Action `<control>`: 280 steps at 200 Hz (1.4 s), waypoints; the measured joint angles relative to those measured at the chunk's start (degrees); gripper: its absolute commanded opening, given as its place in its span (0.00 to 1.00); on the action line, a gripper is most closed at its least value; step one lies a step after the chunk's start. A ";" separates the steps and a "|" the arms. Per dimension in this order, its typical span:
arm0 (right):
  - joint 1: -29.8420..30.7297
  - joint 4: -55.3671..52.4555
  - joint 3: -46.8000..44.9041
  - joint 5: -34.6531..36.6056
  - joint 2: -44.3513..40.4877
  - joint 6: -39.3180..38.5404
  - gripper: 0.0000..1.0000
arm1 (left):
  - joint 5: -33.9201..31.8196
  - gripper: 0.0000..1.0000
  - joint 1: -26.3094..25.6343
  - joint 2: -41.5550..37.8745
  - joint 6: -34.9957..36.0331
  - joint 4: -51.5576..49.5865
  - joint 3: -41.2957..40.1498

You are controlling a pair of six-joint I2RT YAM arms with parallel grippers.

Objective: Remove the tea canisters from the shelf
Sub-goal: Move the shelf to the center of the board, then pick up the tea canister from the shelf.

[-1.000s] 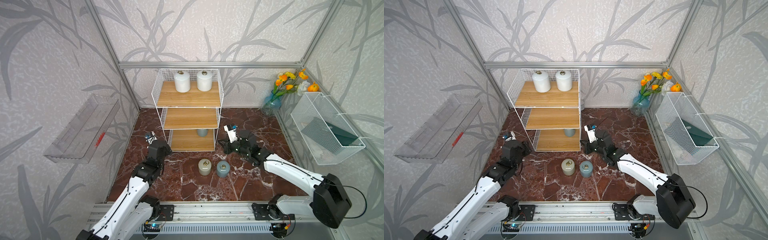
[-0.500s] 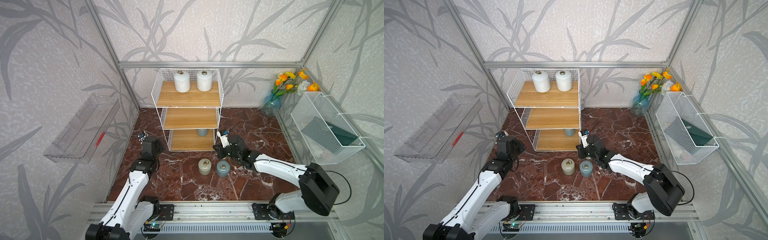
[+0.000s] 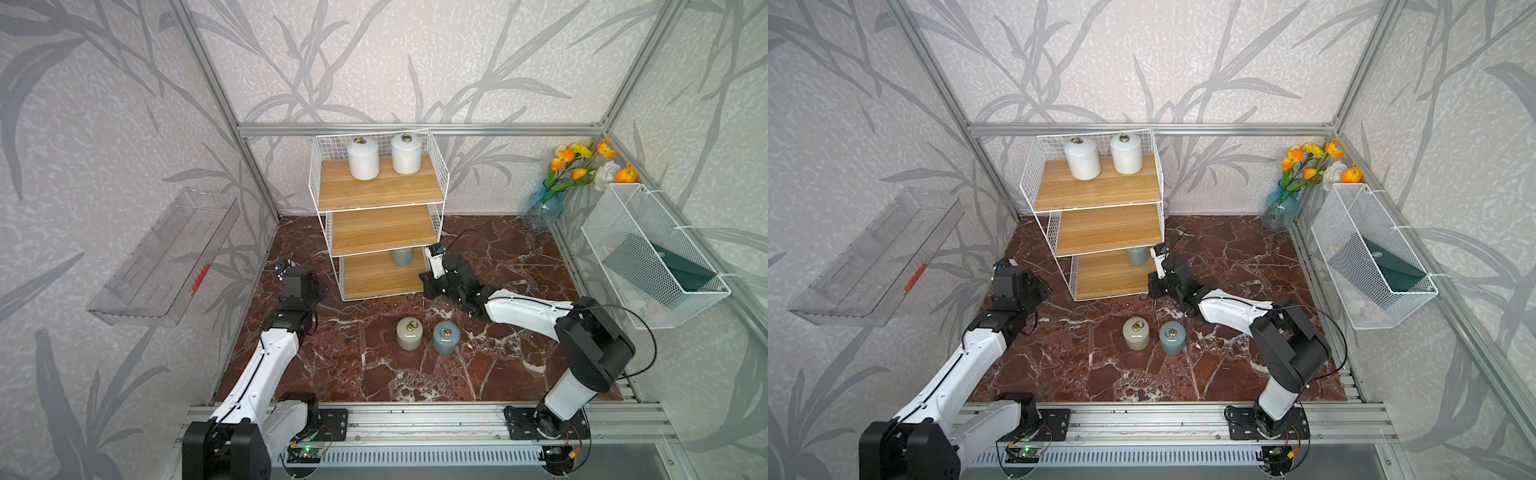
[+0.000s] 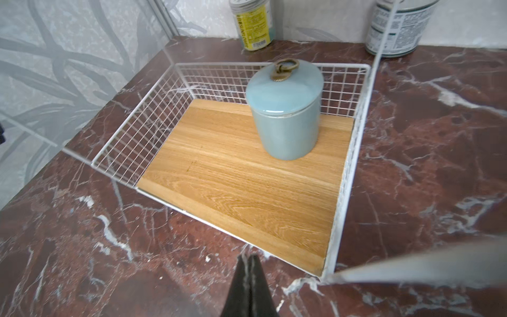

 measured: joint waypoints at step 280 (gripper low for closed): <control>-2.34 -5.11 10.29 -6.08 10.97 -16.13 0.78 | 15.50 0.25 0.04 3.23 -0.44 8.50 -2.36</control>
